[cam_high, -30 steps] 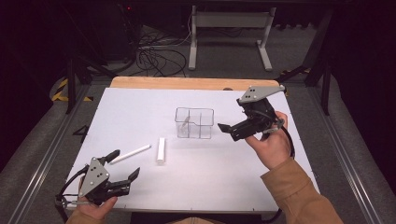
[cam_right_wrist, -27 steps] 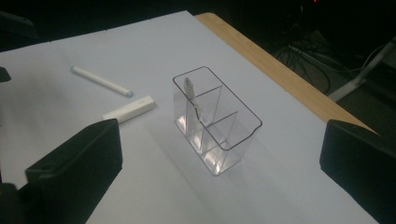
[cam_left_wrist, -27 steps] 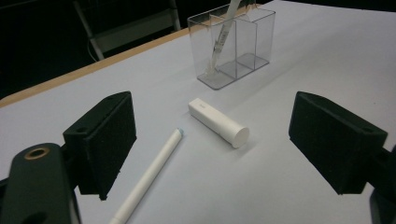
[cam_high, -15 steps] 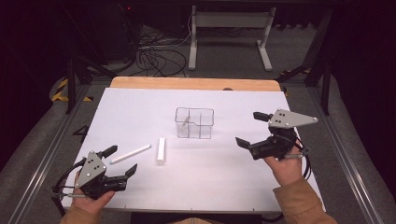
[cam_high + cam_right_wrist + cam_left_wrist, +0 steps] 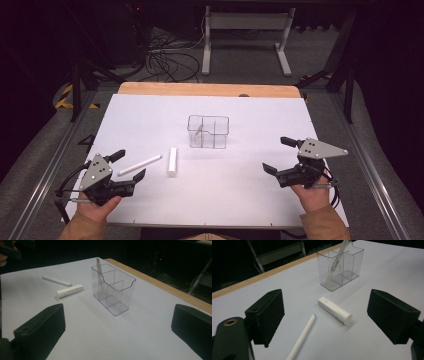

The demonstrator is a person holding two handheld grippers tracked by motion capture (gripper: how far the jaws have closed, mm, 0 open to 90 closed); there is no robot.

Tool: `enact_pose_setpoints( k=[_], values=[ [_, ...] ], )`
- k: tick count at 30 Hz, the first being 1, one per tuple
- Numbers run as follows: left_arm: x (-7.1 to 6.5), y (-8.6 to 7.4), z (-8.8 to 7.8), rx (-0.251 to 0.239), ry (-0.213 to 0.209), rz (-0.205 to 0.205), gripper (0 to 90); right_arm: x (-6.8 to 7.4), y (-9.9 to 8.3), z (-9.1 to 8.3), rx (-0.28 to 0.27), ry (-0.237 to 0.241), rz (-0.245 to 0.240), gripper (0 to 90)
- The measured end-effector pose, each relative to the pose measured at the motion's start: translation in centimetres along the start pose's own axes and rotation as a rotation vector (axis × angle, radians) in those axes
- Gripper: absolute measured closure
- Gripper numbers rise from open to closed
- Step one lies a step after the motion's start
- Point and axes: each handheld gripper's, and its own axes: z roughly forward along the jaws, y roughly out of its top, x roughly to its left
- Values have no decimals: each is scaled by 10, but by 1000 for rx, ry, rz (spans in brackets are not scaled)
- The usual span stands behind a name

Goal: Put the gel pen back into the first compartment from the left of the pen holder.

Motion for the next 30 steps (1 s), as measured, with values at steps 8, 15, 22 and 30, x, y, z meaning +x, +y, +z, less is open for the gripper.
enact_pose_setpoints(
  k=[8,15,22,30],
  values=[
    [7,2,5,33,-26,13,154,-2,-18,-2,0,3,27,0],
    [9,6,11,49,-39,33,155,0,-27,1,18,12,33,0],
    [13,12,17,96,-52,43,176,1,-28,4,19,15,21,0],
    [20,21,27,160,-61,76,184,-1,-30,5,17,23,34,0]
  ],
)
